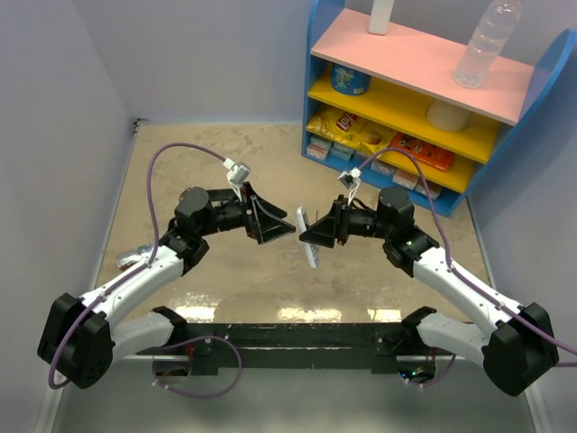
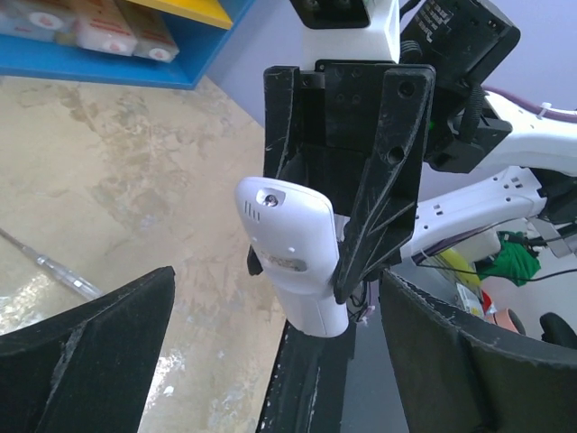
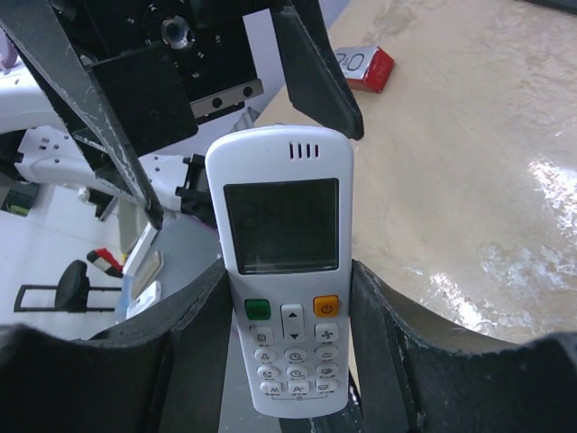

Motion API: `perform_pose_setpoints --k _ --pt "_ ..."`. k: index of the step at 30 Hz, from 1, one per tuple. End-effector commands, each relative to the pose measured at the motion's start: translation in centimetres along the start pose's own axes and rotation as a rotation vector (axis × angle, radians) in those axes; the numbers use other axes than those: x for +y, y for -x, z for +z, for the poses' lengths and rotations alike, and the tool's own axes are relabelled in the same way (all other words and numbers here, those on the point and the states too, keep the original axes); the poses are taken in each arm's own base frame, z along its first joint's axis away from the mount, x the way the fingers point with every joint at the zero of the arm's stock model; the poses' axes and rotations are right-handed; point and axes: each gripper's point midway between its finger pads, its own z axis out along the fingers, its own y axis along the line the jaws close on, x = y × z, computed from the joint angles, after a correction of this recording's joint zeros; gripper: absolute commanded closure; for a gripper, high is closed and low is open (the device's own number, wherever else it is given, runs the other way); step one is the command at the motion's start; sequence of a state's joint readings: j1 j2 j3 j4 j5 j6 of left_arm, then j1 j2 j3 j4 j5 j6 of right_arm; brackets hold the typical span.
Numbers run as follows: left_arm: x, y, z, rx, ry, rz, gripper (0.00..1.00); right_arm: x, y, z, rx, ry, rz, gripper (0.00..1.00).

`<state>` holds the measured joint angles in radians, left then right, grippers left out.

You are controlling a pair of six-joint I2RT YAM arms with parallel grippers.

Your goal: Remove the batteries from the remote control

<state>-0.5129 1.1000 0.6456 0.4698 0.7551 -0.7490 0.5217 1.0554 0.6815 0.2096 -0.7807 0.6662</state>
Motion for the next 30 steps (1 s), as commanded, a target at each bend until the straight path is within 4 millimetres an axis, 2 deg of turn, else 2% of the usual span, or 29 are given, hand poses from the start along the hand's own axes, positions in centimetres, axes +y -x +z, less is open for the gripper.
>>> perform_pose_setpoints --k 1,11,16,19,20,22,23,25,26,27,30 --pt "-2.5 1.2 1.0 -0.053 -0.107 0.051 0.02 2.4 0.6 0.0 -0.024 0.095 -0.05 0.72" --pt "-2.7 0.5 2.1 -0.051 -0.138 0.012 0.11 3.6 0.0 0.4 -0.002 0.153 -0.057 0.72" --pt "-3.2 0.2 2.3 -0.051 -0.167 0.005 0.2 4.0 0.0 0.5 -0.001 0.166 -0.06 0.73" --pt "-3.7 0.0 2.2 -0.057 -0.191 -0.013 0.32 4.2 0.3 0.5 -0.009 0.173 -0.068 0.73" --pt "-3.9 0.1 2.2 -0.065 -0.202 -0.012 0.43 4.2 0.2 0.5 -0.007 0.172 -0.066 0.73" --pt "-3.9 -0.2 2.1 -0.063 -0.207 -0.037 0.53 4.2 0.3 0.5 -0.009 0.169 -0.068 0.72" --pt "-4.0 -0.1 2.0 -0.067 -0.215 -0.039 0.66 4.0 0.3 0.5 -0.01 0.16 -0.062 0.7" --pt "-4.1 -0.2 1.9 -0.069 -0.214 -0.051 0.78 3.7 0.2 0.5 -0.011 0.141 -0.055 0.68" --pt "-3.8 -0.4 2.0 -0.06 -0.198 -0.067 0.92 3.5 0.3 0.5 -0.02 0.126 -0.052 0.63" --pt "-3.7 -0.3 2.0 -0.062 -0.189 -0.069 1.0 3.4 0.4 0.5 -0.023 0.117 -0.05 0.59" --pt "-2.7 -0.5 2.0 -0.055 -0.126 -0.076 1.0 2.9 0.4 0.3 -0.035 0.075 -0.051 0.36"
